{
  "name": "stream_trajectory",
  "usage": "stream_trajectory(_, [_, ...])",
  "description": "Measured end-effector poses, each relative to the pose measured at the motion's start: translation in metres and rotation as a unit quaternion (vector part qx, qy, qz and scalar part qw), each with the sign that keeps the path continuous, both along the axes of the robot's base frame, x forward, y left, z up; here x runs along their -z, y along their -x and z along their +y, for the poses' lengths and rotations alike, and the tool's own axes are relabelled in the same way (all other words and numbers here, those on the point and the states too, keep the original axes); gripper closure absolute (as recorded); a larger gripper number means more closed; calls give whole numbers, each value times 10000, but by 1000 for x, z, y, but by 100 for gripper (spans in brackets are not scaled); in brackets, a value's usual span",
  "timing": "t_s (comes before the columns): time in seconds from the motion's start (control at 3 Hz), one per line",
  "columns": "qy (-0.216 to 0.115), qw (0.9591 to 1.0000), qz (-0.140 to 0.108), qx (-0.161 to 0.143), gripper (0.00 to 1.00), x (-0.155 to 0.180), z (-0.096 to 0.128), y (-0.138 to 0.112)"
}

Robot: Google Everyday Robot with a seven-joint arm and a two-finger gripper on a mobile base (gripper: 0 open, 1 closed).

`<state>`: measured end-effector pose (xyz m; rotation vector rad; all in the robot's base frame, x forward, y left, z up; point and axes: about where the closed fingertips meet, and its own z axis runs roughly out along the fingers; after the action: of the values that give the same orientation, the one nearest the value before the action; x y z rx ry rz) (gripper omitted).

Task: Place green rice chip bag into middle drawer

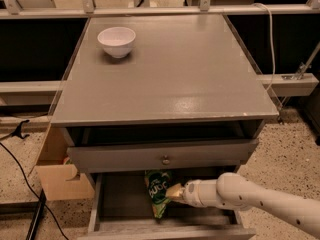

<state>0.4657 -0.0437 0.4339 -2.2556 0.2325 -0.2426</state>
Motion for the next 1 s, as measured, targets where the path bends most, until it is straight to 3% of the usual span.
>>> stream_trajectory(0.33, [355,9993,52,-54,100,18,-4,0])
stream_trajectory(0.67, [372,9993,64,-67,98,20,-3,0])
stream_trajectory(1.0, [372,9993,64,-67,75,20,-3,0])
